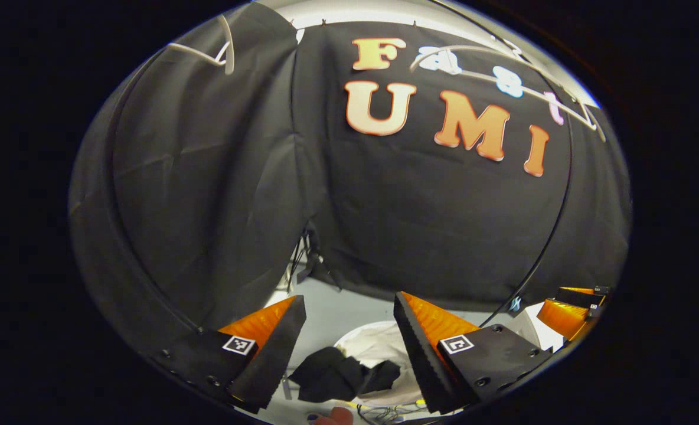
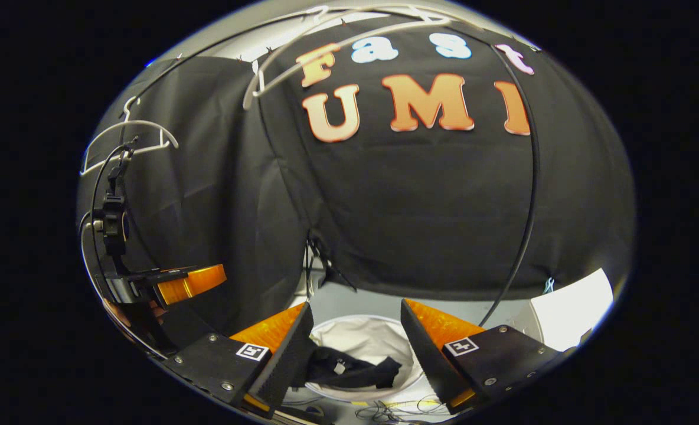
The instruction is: Grasp the clothes on the hanger with both hands and then place them into the laundry hamper below.
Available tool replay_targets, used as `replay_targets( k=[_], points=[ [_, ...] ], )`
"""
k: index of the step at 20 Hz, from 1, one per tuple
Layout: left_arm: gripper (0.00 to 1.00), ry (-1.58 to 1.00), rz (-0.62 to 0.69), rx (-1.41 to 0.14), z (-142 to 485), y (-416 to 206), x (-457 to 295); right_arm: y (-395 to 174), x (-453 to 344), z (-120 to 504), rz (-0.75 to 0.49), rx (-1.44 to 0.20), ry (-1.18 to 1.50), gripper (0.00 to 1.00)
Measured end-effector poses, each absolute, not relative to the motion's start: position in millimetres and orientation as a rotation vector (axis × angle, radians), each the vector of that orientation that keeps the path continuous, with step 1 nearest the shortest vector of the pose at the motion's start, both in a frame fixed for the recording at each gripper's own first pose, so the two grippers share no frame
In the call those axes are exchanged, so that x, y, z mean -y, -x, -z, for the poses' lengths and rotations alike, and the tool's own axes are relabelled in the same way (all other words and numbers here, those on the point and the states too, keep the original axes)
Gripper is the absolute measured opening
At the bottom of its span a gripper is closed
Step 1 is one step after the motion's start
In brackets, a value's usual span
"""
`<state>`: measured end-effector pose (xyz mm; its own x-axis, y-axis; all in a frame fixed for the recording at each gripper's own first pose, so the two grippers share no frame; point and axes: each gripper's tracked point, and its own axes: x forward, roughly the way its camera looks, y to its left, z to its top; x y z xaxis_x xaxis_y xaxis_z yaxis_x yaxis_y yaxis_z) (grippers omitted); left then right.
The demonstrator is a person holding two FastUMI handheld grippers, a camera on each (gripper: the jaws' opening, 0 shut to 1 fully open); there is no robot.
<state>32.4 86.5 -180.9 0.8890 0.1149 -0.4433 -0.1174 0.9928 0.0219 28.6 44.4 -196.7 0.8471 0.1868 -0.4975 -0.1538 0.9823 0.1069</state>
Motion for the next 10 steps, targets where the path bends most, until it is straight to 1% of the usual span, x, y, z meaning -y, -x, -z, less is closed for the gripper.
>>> replay_targets(
  k=[3,4,7,10],
  points=[
    [0.98,0.016,-0.097,-0.325,127.2,-42.6,-75.2,-39.0,-41.9,135.5,-0.175,-0.403,-0.064,0.92],
    [1.00,0.014,-0.088,-0.282,110.5,-43.5,-70.2,-41.8,-36.8,114.3,-0.172,-0.361,-0.054,0.92],
    [1.00,-0.013,-0.064,-0.199,70.1,-42.7,-58.2,-45.5,-21.3,61.1,-0.166,-0.250,-0.026,0.92],
    [0.94,0.000,-0.048,-0.105,31.8,-41.5,-48.2,-45.1,-16.3,13.5,-0.148,-0.125,-0.029,0.98]
  ],
)
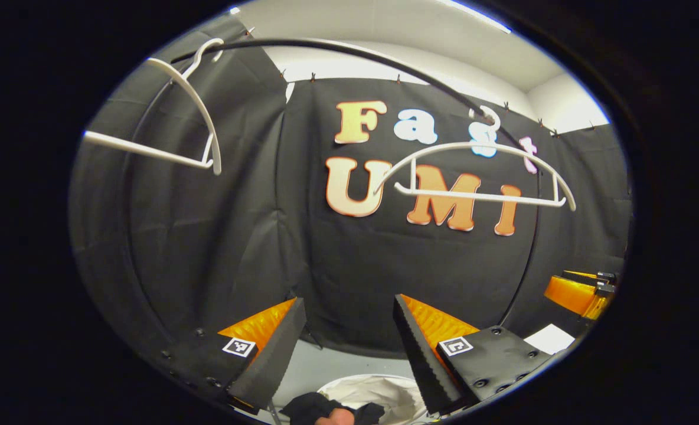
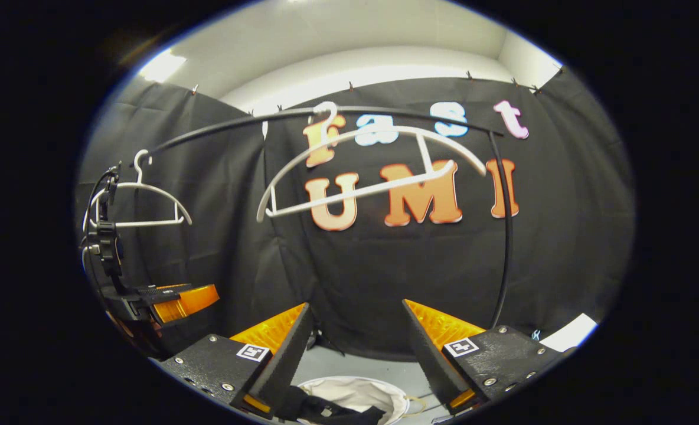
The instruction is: Grasp the clothes on the hanger with both hands and then place them into the laundry hamper below.
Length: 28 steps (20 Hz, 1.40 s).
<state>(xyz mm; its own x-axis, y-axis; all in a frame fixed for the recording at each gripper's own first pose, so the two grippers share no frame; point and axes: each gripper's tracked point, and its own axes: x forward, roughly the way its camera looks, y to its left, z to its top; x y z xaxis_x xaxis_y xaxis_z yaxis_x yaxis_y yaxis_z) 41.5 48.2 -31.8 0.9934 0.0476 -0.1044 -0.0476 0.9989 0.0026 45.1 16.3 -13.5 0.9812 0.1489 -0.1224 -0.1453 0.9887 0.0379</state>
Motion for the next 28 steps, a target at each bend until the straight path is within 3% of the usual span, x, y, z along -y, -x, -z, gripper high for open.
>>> replay_targets(
  k=[1,2,3,5,6,7,12,17,18,20,28],
  points=[
    [0.97,0.003,-0.047,-0.070,17.1,-39.9,-46.3,-44.2,-10.2,-2.1,-0.137,-0.082,-0.030,0.92],
    [0.94,0.006,-0.044,-0.039,6.2,-39.0,-44.0,-43.0,-3.0,-17.0,-0.124,-0.060,-0.030,0.92],
    [0.94,0.009,-0.038,-0.023,-1.0,-38.4,-41.4,-43.0,0.1,-31.5,-0.112,-0.035,-0.024,1.00],
    [0.94,0.021,-0.025,0.004,-11.8,-38.1,-33.3,-38.8,5.1,-44.6,-0.099,-0.002,-0.002,1.00],
    [0.94,0.026,-0.019,0.025,-18.2,-36.5,-32.0,-35.2,8.2,-49.0,-0.089,0.017,0.011,0.92],
    [0.94,0.026,-0.019,0.042,-24.7,-34.8,-30.8,-32.7,12.0,-54.9,-0.080,0.030,0.022,1.00],
    [0.94,0.013,-0.010,0.092,-44.9,-25.3,-28.9,-22.0,32.3,-71.7,-0.023,0.072,0.065,1.00],
    [0.97,0.011,-0.014,0.116,-52.4,-21.4,-31.0,-12.1,47.7,-78.4,0.033,0.093,0.093,1.00],
    [0.97,0.013,-0.017,0.117,-52.5,-21.8,-31.5,-9.7,48.8,-77.8,0.037,0.093,0.094,0.92],
    [0.94,0.020,-0.018,0.118,-52.1,-22.3,-31.7,-8.8,49.7,-77.3,0.043,0.092,0.094,0.92],
    [0.97,0.025,-0.024,0.113,-51.5,-22.0,-33.5,-10.0,42.3,-63.2,0.047,0.073,0.098,0.92]
  ],
)
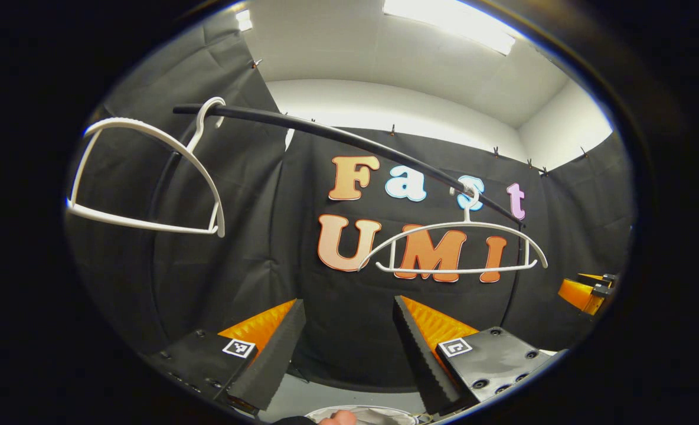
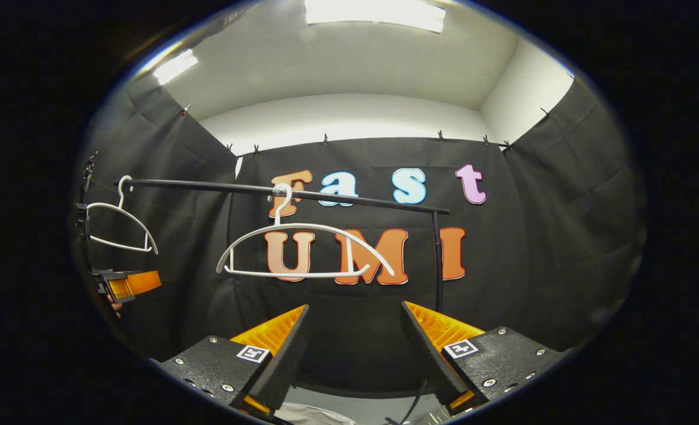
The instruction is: Grasp the clothes on the hanger with both hands and then place them into the laundry hamper below.
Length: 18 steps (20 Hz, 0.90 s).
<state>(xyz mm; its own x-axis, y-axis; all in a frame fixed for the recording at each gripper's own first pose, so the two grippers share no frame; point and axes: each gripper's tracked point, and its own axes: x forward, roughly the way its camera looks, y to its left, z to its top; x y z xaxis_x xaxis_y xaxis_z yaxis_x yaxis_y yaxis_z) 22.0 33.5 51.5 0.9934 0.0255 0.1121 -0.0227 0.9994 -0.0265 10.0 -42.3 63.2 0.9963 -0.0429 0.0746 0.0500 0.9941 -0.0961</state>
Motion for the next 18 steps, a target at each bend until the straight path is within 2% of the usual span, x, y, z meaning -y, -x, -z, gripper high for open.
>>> replay_targets(
  k=[12,13,18],
  points=[
    [0.97,0.024,-0.029,0.113,-50.4,-25.4,-35.4,-19.6,34.8,-50.8,0.047,0.056,0.096,0.92],
    [1.00,0.023,-0.027,0.114,-50.8,-25.6,-35.4,-20.2,34.2,-49.4,0.046,0.054,0.092,0.92],
    [0.97,0.024,-0.034,0.109,-49.8,-25.7,-37.6,-23.9,33.5,-45.3,0.045,0.052,0.089,0.92]
  ],
)
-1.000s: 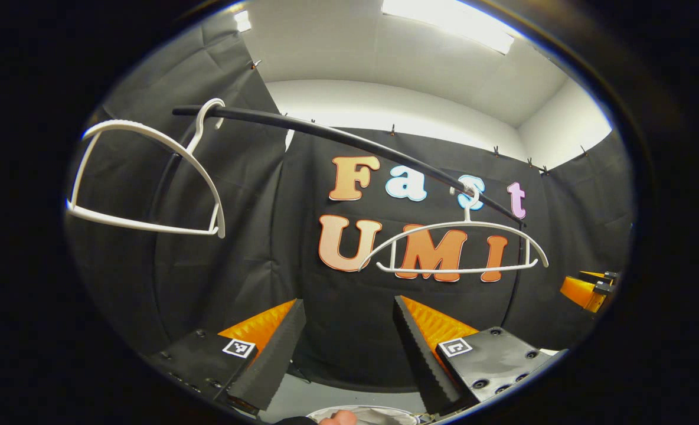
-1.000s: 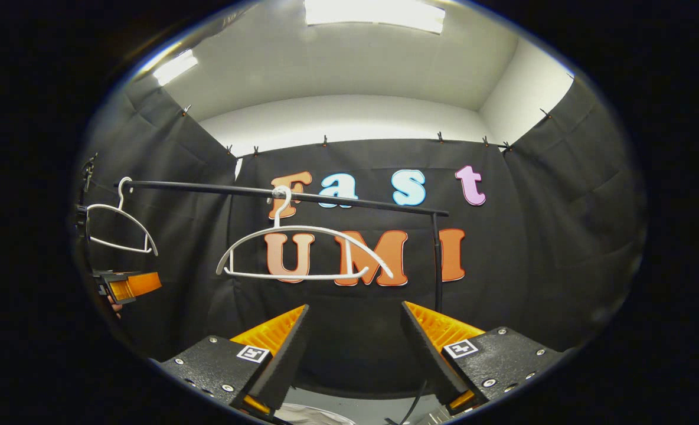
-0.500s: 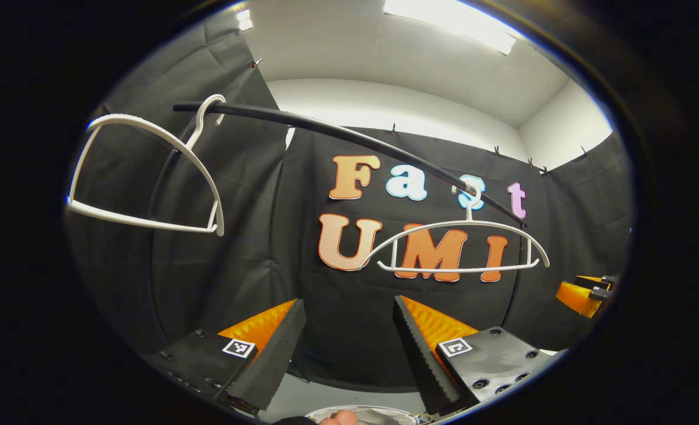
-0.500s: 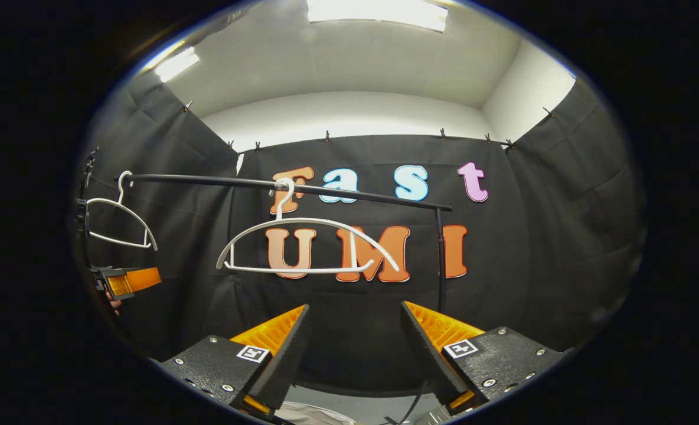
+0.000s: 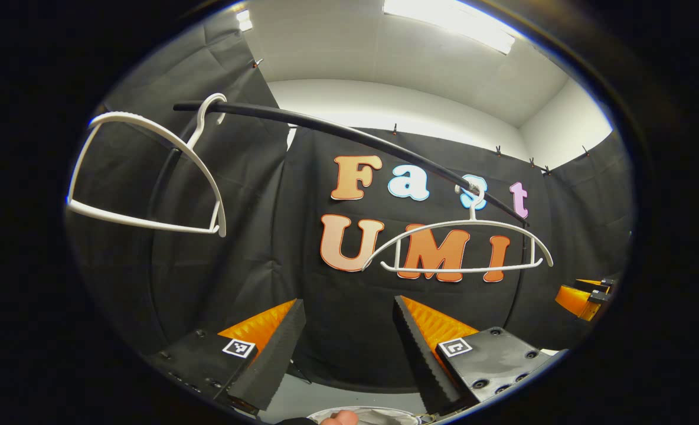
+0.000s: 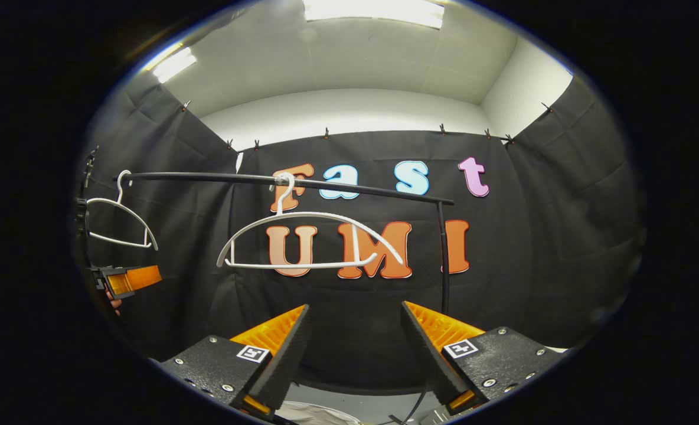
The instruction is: Grasp the clothes on the hanger with both hands and then place them into the laundry hamper below.
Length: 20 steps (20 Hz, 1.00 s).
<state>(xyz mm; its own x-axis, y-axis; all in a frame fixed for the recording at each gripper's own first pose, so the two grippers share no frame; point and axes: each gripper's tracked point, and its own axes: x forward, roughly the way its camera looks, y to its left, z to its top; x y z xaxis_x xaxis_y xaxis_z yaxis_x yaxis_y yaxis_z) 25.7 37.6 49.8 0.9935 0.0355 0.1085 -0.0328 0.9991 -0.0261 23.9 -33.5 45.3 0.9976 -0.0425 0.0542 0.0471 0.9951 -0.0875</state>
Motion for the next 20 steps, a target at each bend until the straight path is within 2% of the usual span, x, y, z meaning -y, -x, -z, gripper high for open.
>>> replay_targets(
  k=[15,16,17,20],
  points=[
    [0.97,0.029,-0.041,0.105,-47.9,-27.8,-41.8,-29.7,29.6,-36.4,0.039,0.039,0.088,0.92],
    [1.00,0.029,-0.040,0.104,-47.7,-28.4,-41.4,-30.2,30.0,-36.3,0.040,0.038,0.089,0.92],
    [0.97,0.029,-0.040,0.103,-47.3,-28.5,-41.4,-30.2,29.8,-35.5,0.039,0.037,0.090,0.92],
    [0.97,0.031,-0.037,0.101,-46.4,-29.7,-40.7,-30.9,29.2,-35.6,0.037,0.037,0.090,0.92]
  ],
)
